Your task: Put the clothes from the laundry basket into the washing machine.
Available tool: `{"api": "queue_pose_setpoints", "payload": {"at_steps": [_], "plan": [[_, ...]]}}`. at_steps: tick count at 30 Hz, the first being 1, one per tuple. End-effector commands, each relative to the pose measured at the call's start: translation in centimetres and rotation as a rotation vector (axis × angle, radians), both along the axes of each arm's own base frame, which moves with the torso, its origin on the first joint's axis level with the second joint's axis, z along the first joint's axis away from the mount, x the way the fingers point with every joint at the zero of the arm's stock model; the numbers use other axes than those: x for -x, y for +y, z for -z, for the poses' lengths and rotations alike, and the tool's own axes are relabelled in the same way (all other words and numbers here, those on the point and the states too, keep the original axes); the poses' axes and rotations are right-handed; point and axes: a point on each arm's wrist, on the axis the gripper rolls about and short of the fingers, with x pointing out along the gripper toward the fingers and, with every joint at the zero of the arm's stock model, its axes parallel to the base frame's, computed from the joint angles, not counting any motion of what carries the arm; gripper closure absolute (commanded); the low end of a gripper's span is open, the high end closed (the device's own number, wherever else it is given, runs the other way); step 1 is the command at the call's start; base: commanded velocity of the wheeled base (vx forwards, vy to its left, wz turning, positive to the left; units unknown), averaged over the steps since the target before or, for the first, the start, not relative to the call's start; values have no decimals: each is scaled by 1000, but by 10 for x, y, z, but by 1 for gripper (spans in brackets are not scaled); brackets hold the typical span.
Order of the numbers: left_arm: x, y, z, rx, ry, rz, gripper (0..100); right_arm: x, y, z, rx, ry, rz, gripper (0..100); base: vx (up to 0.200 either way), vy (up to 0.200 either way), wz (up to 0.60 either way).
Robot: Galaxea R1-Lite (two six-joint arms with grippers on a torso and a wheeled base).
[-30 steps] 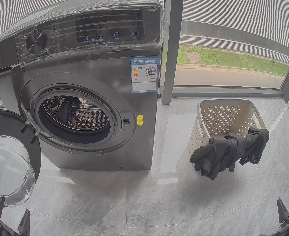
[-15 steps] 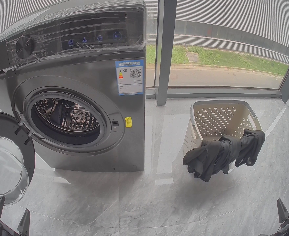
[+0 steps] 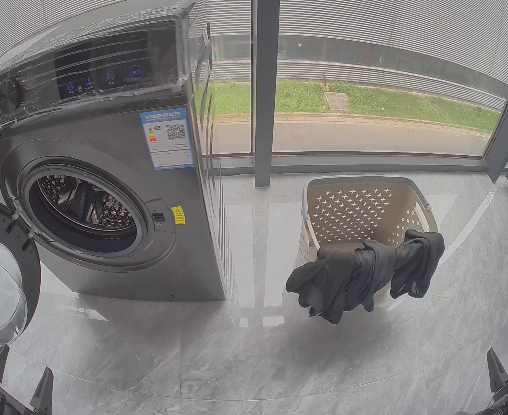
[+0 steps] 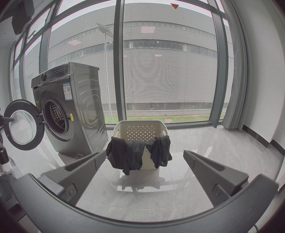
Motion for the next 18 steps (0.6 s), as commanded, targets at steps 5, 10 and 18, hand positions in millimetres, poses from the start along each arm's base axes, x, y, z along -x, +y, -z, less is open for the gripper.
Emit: {"api": "queue_pose_setpoints", "payload": {"at_steps": [5,10,18], "plan": [[0,0,5,1,-2,0,0,0,0,3,0,5,-2,0,0,-200,0],[0,0,5,2,1,0,0,0,0,3,0,5,-2,0,0,0,0],[0,0,5,1,-2,-1,0,0,0,3,0,5,-1,0,0,-100,0]]}}
